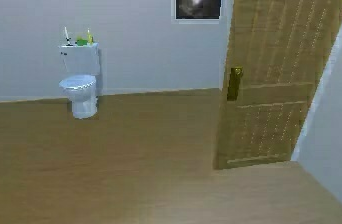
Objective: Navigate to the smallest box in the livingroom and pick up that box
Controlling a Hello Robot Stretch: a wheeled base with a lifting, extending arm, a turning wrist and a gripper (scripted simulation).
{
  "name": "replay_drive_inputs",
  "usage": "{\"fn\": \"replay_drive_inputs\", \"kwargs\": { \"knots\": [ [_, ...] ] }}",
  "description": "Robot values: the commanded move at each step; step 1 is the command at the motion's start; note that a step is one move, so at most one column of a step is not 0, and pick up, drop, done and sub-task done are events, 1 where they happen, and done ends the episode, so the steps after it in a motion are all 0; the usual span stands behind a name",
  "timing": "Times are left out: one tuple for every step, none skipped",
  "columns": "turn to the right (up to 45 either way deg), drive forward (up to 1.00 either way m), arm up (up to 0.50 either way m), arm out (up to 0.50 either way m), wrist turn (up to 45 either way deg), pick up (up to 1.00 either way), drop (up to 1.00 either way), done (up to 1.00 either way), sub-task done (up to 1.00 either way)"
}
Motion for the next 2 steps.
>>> {"fn": "replay_drive_inputs", "kwargs": {
  "knots": [
    [0.0, 1.0, 0.0, 0.0, 0.0, 0.0, 0.0, 0.0, 0.0],
    [6.0, 0.0, 0.0, 0.0, 0.0, 0.0, 0.0, 0.0, 0.0]
  ]
}}
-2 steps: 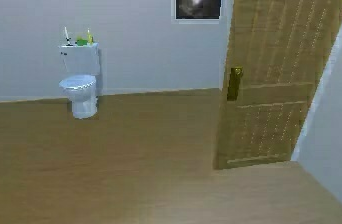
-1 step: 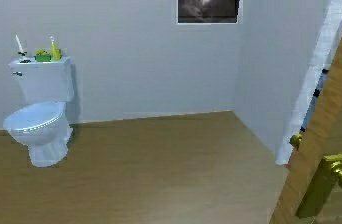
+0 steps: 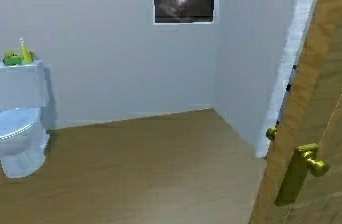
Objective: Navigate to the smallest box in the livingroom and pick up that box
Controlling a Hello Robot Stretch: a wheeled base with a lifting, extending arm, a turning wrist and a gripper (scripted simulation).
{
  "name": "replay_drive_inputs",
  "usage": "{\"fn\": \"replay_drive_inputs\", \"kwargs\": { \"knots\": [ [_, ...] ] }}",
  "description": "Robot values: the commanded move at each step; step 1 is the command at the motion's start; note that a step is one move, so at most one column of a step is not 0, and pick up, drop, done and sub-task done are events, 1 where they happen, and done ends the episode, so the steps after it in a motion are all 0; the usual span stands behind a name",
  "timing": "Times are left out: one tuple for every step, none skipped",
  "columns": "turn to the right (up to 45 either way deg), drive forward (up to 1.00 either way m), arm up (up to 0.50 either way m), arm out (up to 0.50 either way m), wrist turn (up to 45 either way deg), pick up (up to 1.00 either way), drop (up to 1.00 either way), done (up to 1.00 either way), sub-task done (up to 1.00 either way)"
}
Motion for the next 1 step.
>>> {"fn": "replay_drive_inputs", "kwargs": {
  "knots": [
    [0.0, 0.75, 0.0, 0.0, 0.0, 0.0, 0.0, 0.0, 0.0]
  ]
}}
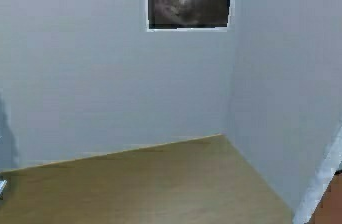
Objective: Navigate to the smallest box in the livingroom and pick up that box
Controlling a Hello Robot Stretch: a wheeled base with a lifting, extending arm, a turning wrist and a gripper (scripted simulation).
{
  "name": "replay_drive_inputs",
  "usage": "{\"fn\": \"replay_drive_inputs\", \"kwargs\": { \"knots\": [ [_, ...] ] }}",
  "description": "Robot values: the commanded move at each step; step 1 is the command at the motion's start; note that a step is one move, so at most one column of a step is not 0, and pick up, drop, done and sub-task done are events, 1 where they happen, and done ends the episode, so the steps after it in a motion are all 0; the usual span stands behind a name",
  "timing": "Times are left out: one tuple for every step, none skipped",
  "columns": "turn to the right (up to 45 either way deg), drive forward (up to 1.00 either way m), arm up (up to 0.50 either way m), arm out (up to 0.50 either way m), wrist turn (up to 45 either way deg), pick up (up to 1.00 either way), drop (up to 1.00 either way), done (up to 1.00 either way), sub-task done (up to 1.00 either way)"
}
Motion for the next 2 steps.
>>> {"fn": "replay_drive_inputs", "kwargs": {
  "knots": [
    [27.0, 0.0, 0.0, 0.0, 0.0, 0.0, 0.0, 0.0, 0.0],
    [0.0, 0.25, 0.0, 0.0, 0.0, 0.0, 0.0, 0.0, 0.0]
  ]
}}
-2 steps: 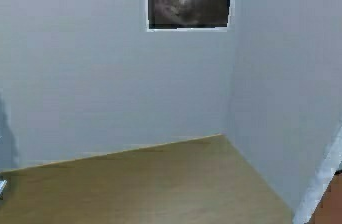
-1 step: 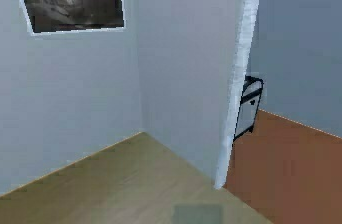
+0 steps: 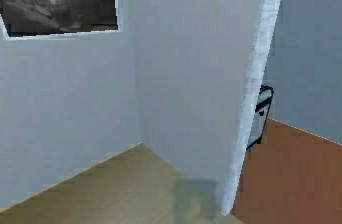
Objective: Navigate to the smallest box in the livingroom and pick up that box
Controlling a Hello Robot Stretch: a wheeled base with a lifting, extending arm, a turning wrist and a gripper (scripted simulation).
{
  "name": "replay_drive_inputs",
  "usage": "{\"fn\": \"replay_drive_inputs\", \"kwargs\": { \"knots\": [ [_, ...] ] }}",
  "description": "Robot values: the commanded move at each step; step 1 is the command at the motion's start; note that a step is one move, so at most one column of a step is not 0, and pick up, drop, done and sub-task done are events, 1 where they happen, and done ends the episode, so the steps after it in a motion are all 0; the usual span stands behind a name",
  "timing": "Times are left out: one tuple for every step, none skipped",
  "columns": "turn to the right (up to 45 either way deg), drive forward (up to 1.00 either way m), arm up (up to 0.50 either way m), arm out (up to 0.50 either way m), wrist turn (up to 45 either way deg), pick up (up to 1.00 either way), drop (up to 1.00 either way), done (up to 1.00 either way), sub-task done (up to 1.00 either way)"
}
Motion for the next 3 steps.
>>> {"fn": "replay_drive_inputs", "kwargs": {
  "knots": [
    [39.0, 0.0, 0.0, 0.0, 0.0, 0.0, 0.0, 0.0, 0.0],
    [0.0, 1.0, 0.0, 0.0, 0.0, 0.0, 0.0, 0.0, 0.0],
    [27.0, 0.0, 0.0, 0.0, 0.0, 0.0, 0.0, 0.0, 0.0]
  ]
}}
